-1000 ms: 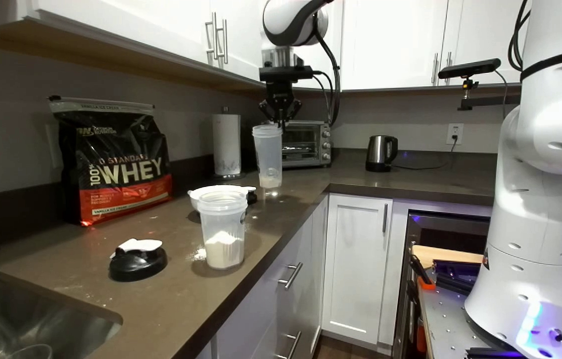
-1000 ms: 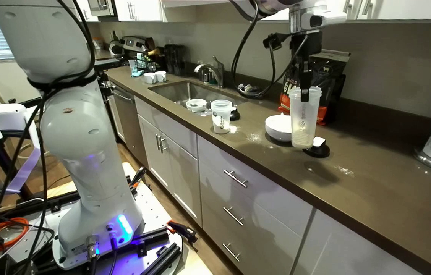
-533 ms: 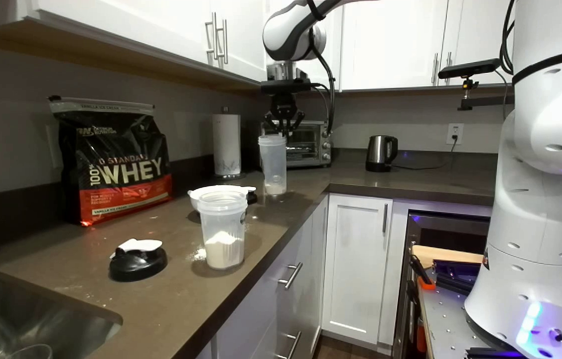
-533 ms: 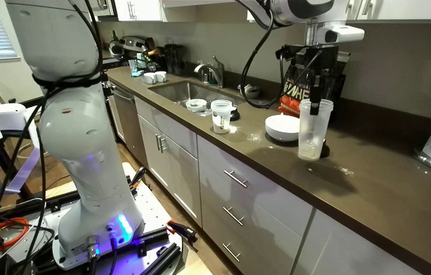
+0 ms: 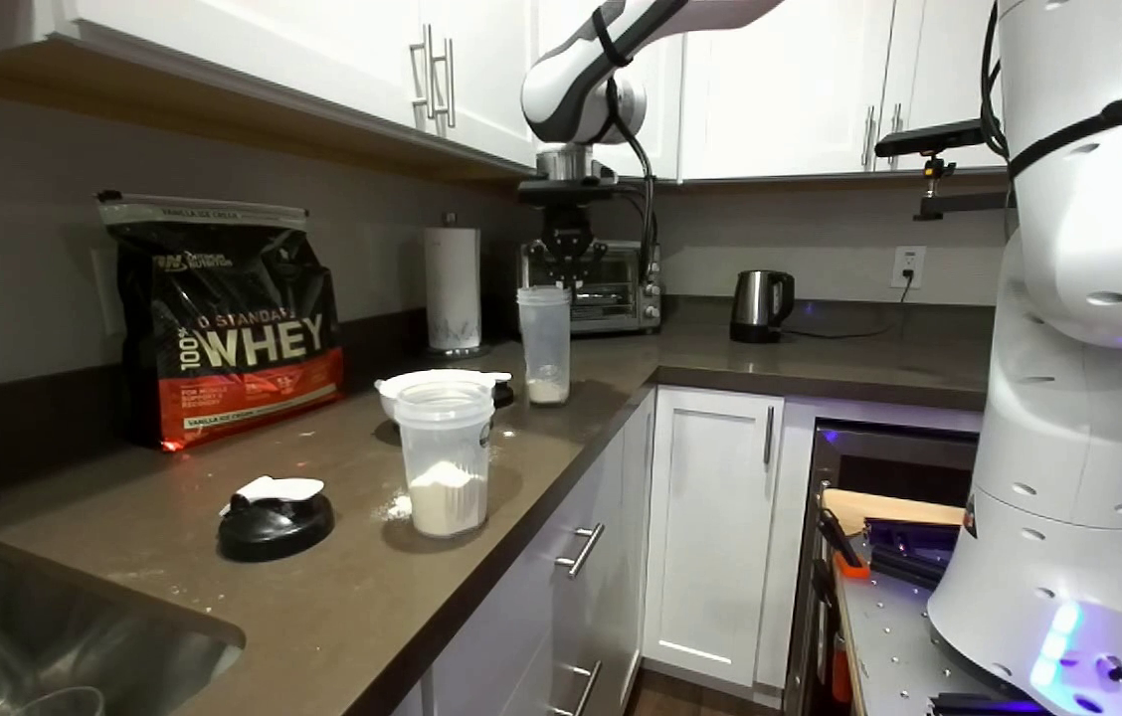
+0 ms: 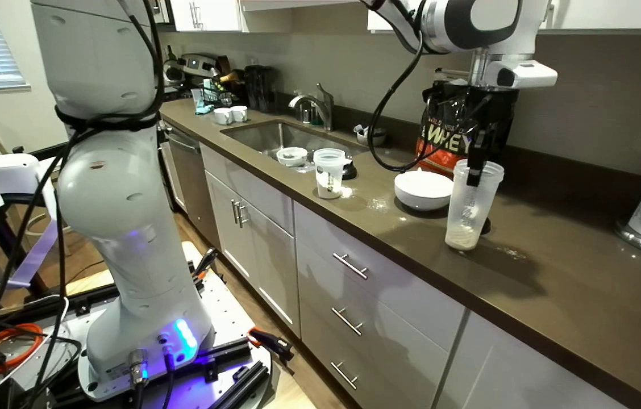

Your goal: Move the taller clear cup to the right

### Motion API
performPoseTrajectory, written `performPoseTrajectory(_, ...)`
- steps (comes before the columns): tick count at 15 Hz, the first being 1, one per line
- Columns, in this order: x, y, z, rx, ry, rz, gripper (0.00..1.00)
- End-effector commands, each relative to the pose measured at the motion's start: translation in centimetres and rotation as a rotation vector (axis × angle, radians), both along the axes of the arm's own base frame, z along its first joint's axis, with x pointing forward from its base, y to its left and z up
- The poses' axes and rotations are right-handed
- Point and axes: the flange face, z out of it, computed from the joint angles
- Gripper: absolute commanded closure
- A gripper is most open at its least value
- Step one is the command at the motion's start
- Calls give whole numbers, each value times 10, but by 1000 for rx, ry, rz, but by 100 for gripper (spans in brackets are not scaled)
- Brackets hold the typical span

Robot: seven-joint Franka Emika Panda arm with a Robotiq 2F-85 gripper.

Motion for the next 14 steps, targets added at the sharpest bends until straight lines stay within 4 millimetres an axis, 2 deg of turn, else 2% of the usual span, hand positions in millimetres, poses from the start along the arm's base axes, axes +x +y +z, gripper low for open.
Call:
performPoseTrajectory(1,5,-11,-1,25,-2,-42,96)
performPoseTrajectory(2,5,-12,-2,25,0,-43,95)
performPoseTrajectory(3,4,-13,-3,25,2,-44,70)
performPoseTrajectory(7,2,-10,8,11,-4,-33,49)
performPoseTrajectory(9,2,-4,22,-9,-20,-13,36)
performPoseTrajectory(14,3,25,74,-81,-67,62,5)
